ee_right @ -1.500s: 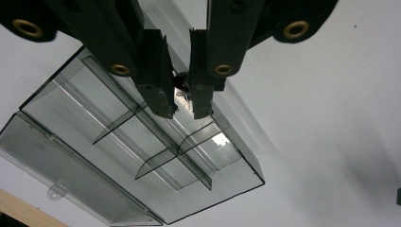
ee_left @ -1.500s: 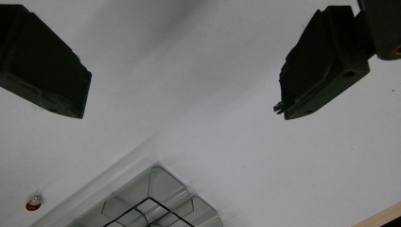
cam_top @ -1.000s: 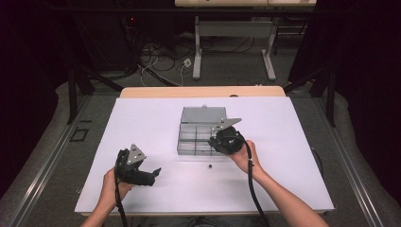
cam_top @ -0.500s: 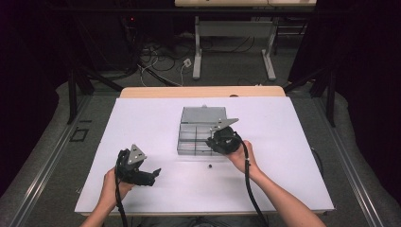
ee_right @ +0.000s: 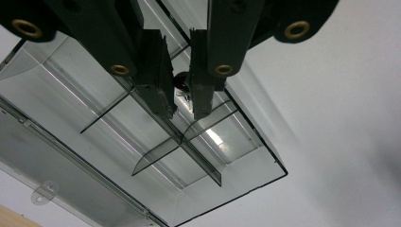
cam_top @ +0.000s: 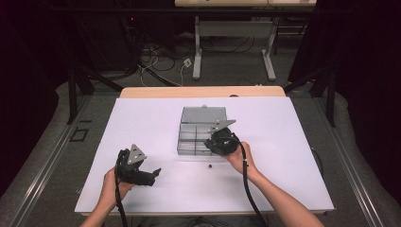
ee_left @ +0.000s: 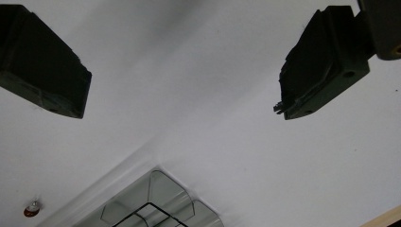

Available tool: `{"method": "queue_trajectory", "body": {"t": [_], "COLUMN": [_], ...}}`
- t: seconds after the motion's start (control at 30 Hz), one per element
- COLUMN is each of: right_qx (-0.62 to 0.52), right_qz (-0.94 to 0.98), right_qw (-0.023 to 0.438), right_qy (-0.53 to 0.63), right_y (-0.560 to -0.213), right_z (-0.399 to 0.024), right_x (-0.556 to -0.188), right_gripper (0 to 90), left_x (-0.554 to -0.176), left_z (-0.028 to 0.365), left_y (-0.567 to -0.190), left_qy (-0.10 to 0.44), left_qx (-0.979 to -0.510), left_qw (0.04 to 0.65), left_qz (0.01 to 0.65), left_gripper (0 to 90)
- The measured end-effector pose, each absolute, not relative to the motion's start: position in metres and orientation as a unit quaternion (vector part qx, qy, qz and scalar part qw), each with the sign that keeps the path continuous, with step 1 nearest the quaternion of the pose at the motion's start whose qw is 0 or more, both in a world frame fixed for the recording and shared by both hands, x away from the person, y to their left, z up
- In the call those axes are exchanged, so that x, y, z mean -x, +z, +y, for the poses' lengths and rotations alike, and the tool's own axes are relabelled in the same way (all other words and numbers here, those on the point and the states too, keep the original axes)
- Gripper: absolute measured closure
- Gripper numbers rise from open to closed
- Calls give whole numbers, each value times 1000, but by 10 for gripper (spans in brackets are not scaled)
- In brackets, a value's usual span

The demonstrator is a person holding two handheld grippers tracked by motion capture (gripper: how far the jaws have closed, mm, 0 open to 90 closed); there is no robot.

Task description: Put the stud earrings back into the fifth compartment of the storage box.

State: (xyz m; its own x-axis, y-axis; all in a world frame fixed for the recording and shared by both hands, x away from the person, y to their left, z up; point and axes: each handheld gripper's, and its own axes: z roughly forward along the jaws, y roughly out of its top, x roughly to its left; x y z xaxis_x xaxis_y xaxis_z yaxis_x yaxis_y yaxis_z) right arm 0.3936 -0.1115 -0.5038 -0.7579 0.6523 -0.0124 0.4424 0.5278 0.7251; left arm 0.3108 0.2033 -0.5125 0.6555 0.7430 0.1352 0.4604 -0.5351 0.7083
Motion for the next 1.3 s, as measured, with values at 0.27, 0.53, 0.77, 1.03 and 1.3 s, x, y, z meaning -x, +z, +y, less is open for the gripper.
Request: {"method": "queue_trajectory", "body": {"t": [0.27,0.53,0.77,1.03,1.3], "right_qx": [-317,-316,-315,-309,-303], "right_qz": [862,863,861,862,866], "right_qw": [149,146,148,136,119], "right_qy": [366,367,370,377,380], "right_y": [-506,-506,-501,-497,-491], "right_z": [-109,-110,-118,-131,-138], "right_x": [-393,-392,-386,-377,-370], "right_gripper": [801,740,599,477,367], "left_x": [-311,-310,-311,-310,-311], "left_z": [202,202,201,201,199], "left_y": [-513,-512,-512,-511,-512], "left_qy": [218,215,216,214,216], "left_qx": [-848,-849,-848,-849,-849], "left_qw": [328,328,330,330,329], "left_qz": [356,355,354,353,352], "left_gripper": [29,29,29,29,29]}}
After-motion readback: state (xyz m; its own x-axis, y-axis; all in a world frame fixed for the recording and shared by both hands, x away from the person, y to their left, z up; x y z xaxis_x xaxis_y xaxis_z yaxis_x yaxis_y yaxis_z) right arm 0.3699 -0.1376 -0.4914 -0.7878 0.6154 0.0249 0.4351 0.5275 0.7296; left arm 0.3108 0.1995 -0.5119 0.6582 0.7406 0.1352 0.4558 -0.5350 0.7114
